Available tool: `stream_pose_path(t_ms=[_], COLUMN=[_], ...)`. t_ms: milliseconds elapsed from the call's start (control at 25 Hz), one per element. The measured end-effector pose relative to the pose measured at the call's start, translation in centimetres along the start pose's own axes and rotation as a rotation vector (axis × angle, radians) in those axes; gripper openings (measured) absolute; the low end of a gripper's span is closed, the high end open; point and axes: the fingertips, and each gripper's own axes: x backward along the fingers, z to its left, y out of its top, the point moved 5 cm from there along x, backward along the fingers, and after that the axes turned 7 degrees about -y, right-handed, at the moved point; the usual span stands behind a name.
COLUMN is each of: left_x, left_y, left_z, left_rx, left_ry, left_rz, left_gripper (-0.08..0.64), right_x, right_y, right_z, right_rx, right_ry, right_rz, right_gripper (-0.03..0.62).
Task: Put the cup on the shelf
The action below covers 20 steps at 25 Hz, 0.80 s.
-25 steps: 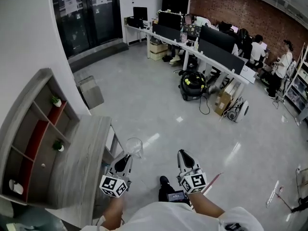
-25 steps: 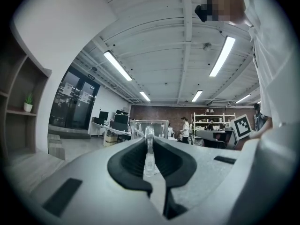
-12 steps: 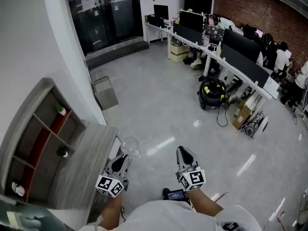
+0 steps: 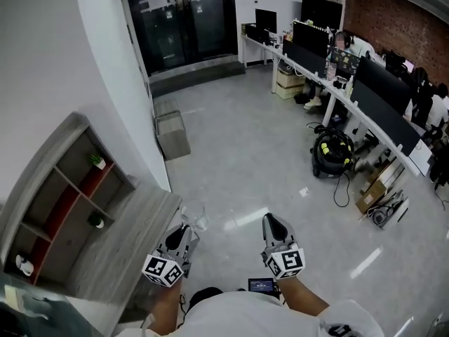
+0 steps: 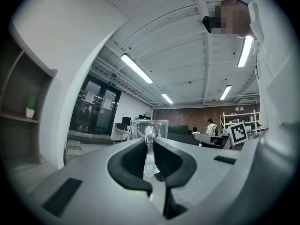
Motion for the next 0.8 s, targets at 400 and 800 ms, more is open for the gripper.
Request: stream_pose_path(t_ms=[400, 800], left_x=[0.7, 1.5], left_y=[0.1, 2.2], left_z=[6.5, 14.3], left_rx=[0.048, -0.032], left_ry=[0.171, 0.318], left_rz=[-0.048, -0.076], left_gripper=[0.031, 0.031], right_x=[-8.1, -18.7], right_y=[-1.9, -2.8], right_z=[1.7, 6.2], right_rx=[-0.008, -0.002], right_ry=[0.135, 0.280], right_rz=[0.024, 0.020], right_gripper=[0.037, 0.037])
